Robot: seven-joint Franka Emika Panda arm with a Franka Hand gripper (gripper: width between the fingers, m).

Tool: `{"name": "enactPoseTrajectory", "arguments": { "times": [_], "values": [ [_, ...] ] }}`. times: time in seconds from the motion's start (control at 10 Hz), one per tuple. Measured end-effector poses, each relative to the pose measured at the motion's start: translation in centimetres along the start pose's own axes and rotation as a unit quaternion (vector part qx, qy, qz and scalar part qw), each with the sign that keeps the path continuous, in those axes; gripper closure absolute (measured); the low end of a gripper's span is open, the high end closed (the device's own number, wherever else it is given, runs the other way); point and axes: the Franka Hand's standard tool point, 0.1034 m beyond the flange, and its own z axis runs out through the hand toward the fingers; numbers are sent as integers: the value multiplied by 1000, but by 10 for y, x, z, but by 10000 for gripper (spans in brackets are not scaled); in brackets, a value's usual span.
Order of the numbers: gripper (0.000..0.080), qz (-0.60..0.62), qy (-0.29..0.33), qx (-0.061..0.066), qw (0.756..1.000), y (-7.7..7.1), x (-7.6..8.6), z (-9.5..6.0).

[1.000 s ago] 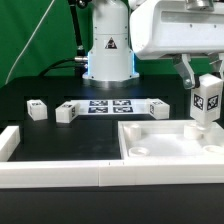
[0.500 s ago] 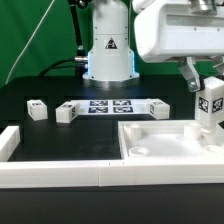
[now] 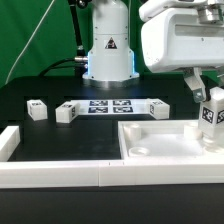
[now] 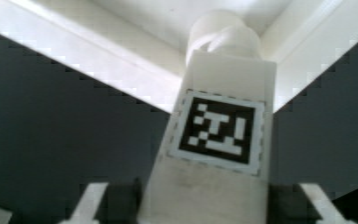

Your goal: Assemble one leg

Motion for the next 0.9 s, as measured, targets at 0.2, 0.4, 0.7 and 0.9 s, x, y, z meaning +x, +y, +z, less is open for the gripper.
{"name": "enactPoseTrajectory", "arguments": {
  "times": [0.2, 0.4, 0.7, 0.9],
  "values": [
    [478, -1, 8, -5, 1000, 2, 0, 1],
    [478, -3, 12, -4, 1000, -1, 1, 3],
    [478, -4, 29, -10, 1000, -4, 2, 10],
    [478, -3, 39, -14, 999, -8, -6, 20]
  ]
}}
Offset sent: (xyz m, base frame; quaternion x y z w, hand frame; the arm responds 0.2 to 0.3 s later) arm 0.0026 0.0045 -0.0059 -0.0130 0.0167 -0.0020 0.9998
